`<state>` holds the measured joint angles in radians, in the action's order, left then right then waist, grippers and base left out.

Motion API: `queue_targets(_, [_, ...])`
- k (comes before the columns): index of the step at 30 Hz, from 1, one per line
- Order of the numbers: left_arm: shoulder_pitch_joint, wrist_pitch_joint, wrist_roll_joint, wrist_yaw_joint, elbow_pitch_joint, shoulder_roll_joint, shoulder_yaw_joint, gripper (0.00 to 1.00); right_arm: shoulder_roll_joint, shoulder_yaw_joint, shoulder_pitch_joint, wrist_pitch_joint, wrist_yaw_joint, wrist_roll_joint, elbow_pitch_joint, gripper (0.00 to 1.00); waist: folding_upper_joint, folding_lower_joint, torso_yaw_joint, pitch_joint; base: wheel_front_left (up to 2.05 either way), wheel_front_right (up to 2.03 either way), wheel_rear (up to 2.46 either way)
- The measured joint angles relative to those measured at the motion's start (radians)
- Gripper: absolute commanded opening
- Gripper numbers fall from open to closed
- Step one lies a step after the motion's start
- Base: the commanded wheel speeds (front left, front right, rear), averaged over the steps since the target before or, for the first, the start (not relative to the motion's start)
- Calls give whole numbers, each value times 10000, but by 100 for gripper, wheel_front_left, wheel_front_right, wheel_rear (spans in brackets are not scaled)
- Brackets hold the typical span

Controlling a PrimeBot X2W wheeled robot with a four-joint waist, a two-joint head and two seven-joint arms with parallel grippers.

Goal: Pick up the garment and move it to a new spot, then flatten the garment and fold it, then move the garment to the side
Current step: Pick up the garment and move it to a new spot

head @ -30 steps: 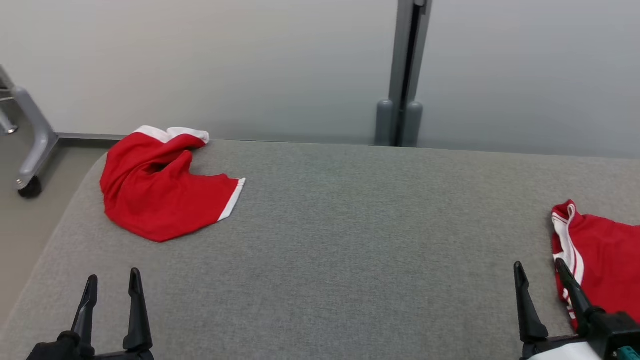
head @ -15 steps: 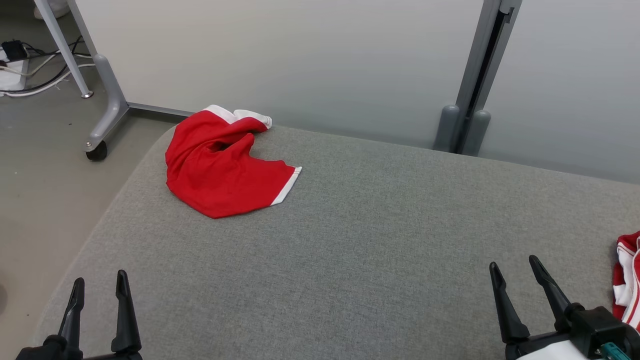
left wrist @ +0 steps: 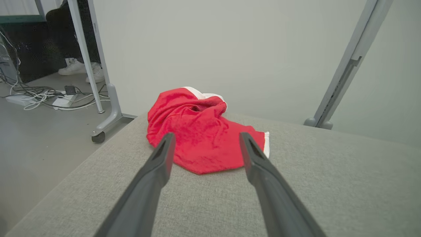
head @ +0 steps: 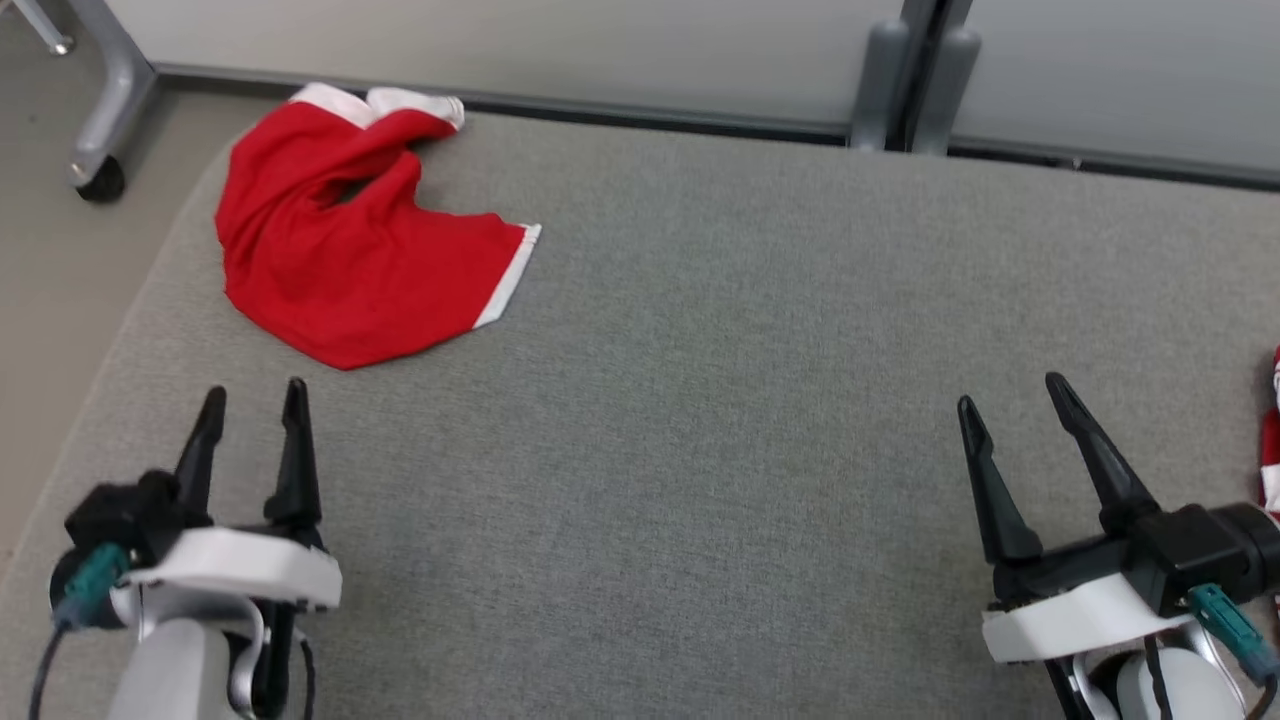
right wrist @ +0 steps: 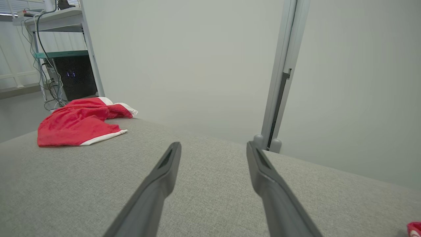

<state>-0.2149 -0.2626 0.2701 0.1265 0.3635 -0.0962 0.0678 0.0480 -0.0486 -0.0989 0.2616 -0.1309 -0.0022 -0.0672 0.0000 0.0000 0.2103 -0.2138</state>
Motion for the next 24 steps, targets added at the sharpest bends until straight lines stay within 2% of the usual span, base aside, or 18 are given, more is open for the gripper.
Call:
queue_targets(3, [-1290,219,180,21,1026,-537,-242,100,4,-77,-379,0,0,-109,59,100,0,0,-204,-724,0,0,0])
queue_targets(10, [-3918,1127,1145,33,3496,-1615,-65,100,2,-493,-1008,0,0,-293,94,100,0,0,-865,-2010,0,0,0])
queue_targets(15, [-5013,1662,1461,33,5125,-1960,-109,100,8,-625,-1139,0,0,-351,102,100,0,0,-1410,-2459,0,0,0])
queue_targets(22, [-5612,1657,1542,36,6533,-2127,-247,100,6,-665,-1174,0,0,-374,56,100,0,0,-1730,-2640,0,0,0])
queue_targets(23, [-5688,1668,1549,36,6709,-2136,-322,75,6,-669,-1174,0,0,-374,25,100,0,0,-1740,-2626,0,0,0])
queue_targets(24, [-5766,1668,1670,35,6943,-2077,-464,37,6,-711,-1174,0,0,-366,-38,100,0,0,-1727,-2576,0,0,0])
